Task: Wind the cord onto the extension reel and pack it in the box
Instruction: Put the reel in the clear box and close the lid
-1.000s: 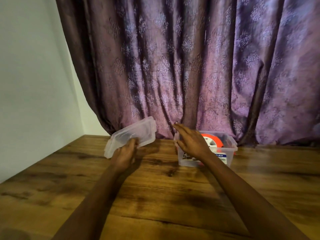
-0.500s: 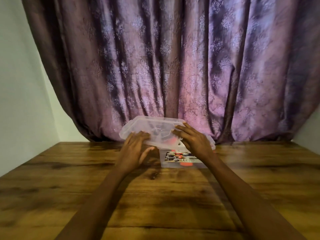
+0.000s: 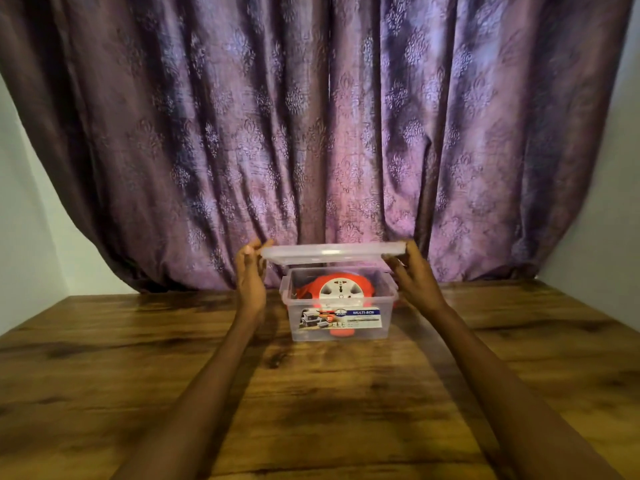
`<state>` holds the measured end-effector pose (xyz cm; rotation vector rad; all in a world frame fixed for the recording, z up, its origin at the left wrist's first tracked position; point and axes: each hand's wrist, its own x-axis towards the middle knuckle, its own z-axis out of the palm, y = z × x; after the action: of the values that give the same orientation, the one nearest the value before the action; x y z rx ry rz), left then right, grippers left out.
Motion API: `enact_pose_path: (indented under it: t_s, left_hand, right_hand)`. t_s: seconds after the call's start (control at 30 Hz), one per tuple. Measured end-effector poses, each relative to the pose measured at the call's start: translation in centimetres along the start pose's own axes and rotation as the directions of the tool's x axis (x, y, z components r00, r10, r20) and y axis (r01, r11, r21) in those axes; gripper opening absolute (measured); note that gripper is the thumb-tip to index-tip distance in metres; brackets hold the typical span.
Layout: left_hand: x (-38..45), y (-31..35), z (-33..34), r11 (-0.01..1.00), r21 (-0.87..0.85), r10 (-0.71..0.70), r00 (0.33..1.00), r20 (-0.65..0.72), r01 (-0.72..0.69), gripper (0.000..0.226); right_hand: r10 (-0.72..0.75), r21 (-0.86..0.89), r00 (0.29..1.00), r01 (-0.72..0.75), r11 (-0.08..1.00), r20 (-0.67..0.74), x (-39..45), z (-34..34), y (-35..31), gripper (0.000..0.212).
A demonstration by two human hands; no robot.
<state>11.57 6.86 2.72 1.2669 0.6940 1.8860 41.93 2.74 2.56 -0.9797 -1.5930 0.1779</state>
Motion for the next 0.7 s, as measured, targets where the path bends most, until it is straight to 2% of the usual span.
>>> enact_pose_path:
  t_s: [0.07, 0.13, 0.2, 0.27, 0.37, 0.5, 0.63, 0.7]
  left_hand:
    - [-0.1, -0.2, 0.9, 0.996, -0.075, -0.059, 0.996, -0.068, 0.054, 0.033]
    - [-0.4, -0.4, 1.3, 0.999, 0.033, -0.008, 0.998, -0.067, 0.01, 0.03]
    - [-0.4, -0.6, 1.3, 0.975, 0.194, 0.122, 0.99, -0.066, -0.108, 0.031]
    - [0.0, -0.4, 1.4, 0.943, 0.302, 0.179, 0.978, -0.108, -0.139, 0.03]
    - [0.6, -0.5, 1.6, 0.943, 0.332, 0.046, 0.99, -0.134, 0.001, 0.021]
    - [0.4, -1.6, 0.8, 0.892, 0.392, -0.181, 0.972, -0.15, 0.227, 0.025]
    - [0.0, -2.2, -0.2, 0.741, 0.614, -0.228, 0.962, -0.151, 0.272, 0.024]
    - [-0.3, -2.4, -0.4, 0.697, 0.669, -0.228, 0.964, -0.134, 0.258, 0.027]
  right_hand:
    - [0.088, 0.114, 0.995, -0.081, 0.99, -0.054, 0.4, 0.3, -0.6, 0.019]
    - [0.135, 0.251, 0.987, -0.109, 0.962, -0.089, 0.8, 0.6, -1.4, 0.029]
    - [0.199, 0.307, 0.969, -0.146, 0.94, -0.147, 1.4, 0.7, -1.9, 0.039]
    - [0.24, 0.276, 0.944, -0.174, 0.945, -0.225, 1.8, 0.8, -1.7, 0.039]
    - [0.277, 0.144, 0.909, -0.242, 0.959, -0.312, 2.3, 0.7, -0.7, 0.023]
    - [0.436, -0.01, 0.872, -0.449, 0.893, -0.224, 2.2, 0.5, 1.5, 0.02]
    - [0.501, -0.044, 0.847, -0.516, 0.856, -0.18, 1.3, 0.7, 2.7, 0.021]
    - [0.521, -0.074, 0.837, -0.537, 0.84, -0.165, 1.0, 0.8, 2.8, 0.027]
